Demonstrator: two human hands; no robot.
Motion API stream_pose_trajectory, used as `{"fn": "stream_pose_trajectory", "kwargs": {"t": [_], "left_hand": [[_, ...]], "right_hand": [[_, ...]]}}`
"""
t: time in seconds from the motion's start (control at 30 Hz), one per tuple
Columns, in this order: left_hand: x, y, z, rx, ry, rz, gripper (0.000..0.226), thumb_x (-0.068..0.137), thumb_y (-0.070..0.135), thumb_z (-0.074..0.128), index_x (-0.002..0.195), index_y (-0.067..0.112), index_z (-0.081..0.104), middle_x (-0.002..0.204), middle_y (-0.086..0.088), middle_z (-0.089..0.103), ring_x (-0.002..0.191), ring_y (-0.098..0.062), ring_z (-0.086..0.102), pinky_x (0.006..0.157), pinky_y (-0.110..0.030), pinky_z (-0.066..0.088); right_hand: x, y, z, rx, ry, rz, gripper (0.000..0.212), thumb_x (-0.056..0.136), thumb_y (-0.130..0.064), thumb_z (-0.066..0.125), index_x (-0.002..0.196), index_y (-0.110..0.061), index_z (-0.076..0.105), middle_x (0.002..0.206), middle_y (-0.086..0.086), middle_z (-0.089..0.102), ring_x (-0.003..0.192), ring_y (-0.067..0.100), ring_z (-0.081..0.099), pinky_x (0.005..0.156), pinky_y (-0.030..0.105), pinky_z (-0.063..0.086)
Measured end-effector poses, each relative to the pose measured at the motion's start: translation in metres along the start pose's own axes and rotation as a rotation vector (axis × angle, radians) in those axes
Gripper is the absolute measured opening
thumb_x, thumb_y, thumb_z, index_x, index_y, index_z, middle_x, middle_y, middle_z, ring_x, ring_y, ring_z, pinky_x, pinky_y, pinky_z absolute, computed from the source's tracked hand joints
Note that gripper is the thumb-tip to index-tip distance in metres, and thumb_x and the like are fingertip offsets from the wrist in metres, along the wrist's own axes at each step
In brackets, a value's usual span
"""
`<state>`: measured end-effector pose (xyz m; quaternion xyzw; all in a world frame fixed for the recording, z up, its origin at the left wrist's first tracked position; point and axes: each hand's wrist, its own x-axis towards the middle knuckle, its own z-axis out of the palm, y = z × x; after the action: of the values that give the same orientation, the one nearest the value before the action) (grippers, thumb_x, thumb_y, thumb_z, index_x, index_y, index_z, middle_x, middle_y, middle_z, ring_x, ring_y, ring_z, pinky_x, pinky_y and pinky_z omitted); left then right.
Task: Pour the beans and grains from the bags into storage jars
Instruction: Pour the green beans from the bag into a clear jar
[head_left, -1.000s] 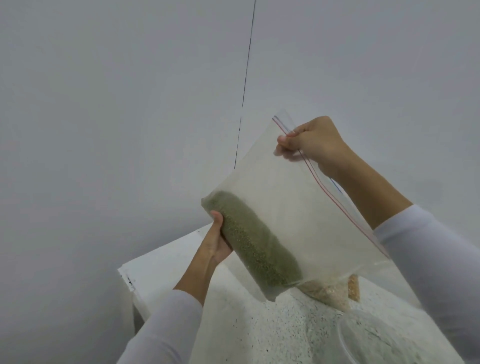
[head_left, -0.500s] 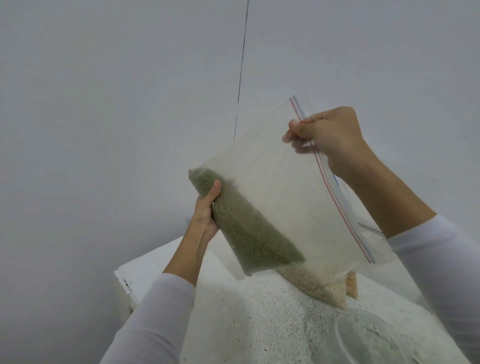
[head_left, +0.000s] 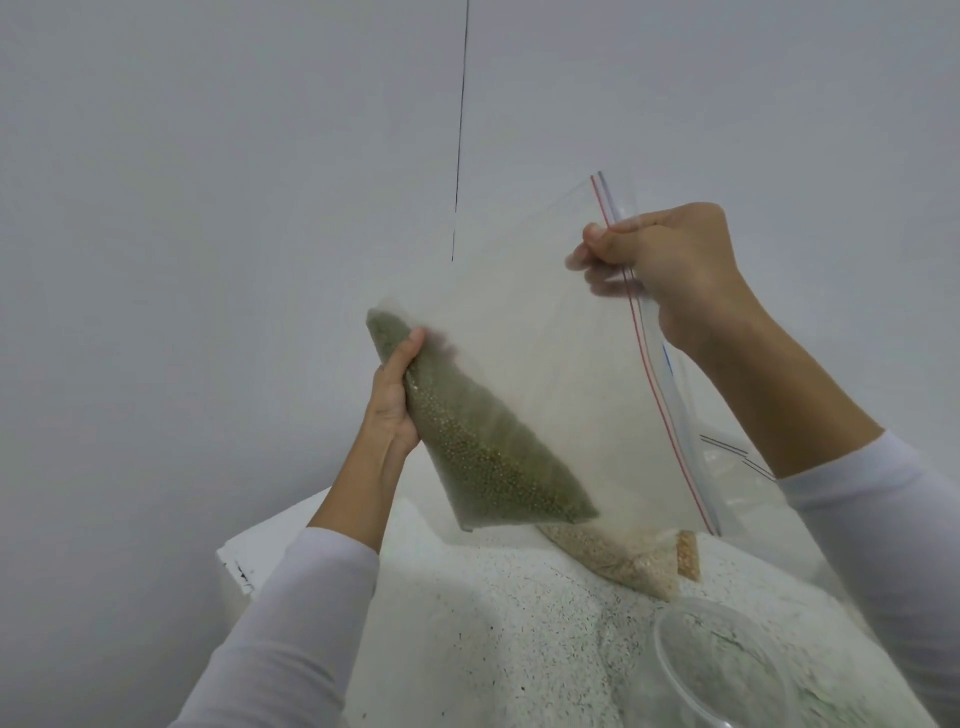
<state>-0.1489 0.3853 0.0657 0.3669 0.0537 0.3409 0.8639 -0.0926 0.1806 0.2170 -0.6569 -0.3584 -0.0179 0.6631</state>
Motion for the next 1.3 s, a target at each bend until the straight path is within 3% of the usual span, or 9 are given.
{"fn": "stream_pose_trajectory", "kwargs": {"t": [0.03, 0.17, 0.43, 0.67, 1.03, 1.3], "left_hand": [[-0.001, 0.002, 0.003, -0.002, 0.008, 0.0, 0.015, 0.077, 0.026, 0.07, 0.071, 0.012, 0.073, 0.071, -0.004, 0.071, 0.067, -0.018, 0.068, 0.072, -0.032, 0.057], [0.0, 0.005, 0.008, 0.033, 0.028, 0.009, 0.031, 0.087, 0.019, 0.063, 0.058, 0.013, 0.073, 0.064, -0.002, 0.069, 0.059, -0.016, 0.066, 0.065, -0.029, 0.057], [-0.001, 0.019, 0.021, 0.082, 0.019, 0.037, 0.029, 0.084, 0.018, 0.067, 0.056, 0.012, 0.074, 0.064, 0.0, 0.07, 0.06, -0.013, 0.067, 0.064, -0.027, 0.059], [-0.011, 0.015, 0.033, 0.059, 0.039, 0.059, 0.038, 0.088, 0.026, 0.063, 0.053, 0.013, 0.073, 0.063, 0.002, 0.071, 0.061, -0.01, 0.068, 0.066, -0.024, 0.058], [-0.031, 0.009, 0.037, 0.206, 0.071, 0.008, 0.026, 0.087, 0.009, 0.065, 0.062, 0.005, 0.074, 0.067, -0.005, 0.072, 0.06, -0.013, 0.069, 0.061, -0.024, 0.059], [-0.035, 0.007, 0.035, 0.16, 0.039, 0.016, 0.043, 0.091, 0.01, 0.058, 0.05, 0.011, 0.072, 0.061, 0.001, 0.07, 0.056, -0.008, 0.067, 0.066, -0.021, 0.056]], "right_hand": [[-0.001, 0.0, -0.001, 0.009, 0.003, 0.004, 0.018, 0.086, -0.003, 0.066, 0.074, 0.01, 0.064, 0.057, 0.001, 0.068, 0.061, 0.022, 0.055, 0.062, 0.029, 0.057], [-0.007, -0.001, -0.006, 0.036, 0.007, 0.023, 0.019, 0.086, -0.003, 0.065, 0.07, 0.005, 0.064, 0.057, 0.002, 0.068, 0.064, 0.023, 0.055, 0.062, 0.028, 0.057], [-0.014, -0.007, -0.023, 0.051, 0.028, 0.047, 0.016, 0.086, -0.003, 0.066, 0.08, 0.012, 0.065, 0.072, 0.01, 0.07, 0.064, 0.021, 0.058, 0.068, 0.032, 0.059], [-0.021, -0.005, -0.041, 0.094, 0.0, 0.091, 0.014, 0.085, -0.003, 0.066, 0.072, 0.004, 0.066, 0.066, 0.007, 0.071, 0.067, 0.023, 0.061, 0.072, 0.035, 0.059], [-0.038, 0.016, -0.068, 0.137, -0.054, 0.18, 0.014, 0.085, -0.004, 0.066, 0.072, 0.003, 0.068, 0.075, 0.011, 0.072, 0.062, 0.02, 0.063, 0.072, 0.033, 0.059], [-0.043, 0.02, -0.073, 0.162, -0.076, 0.191, 0.013, 0.084, -0.004, 0.067, 0.072, 0.003, 0.068, 0.074, 0.012, 0.072, 0.063, 0.02, 0.065, 0.068, 0.031, 0.059]]}}
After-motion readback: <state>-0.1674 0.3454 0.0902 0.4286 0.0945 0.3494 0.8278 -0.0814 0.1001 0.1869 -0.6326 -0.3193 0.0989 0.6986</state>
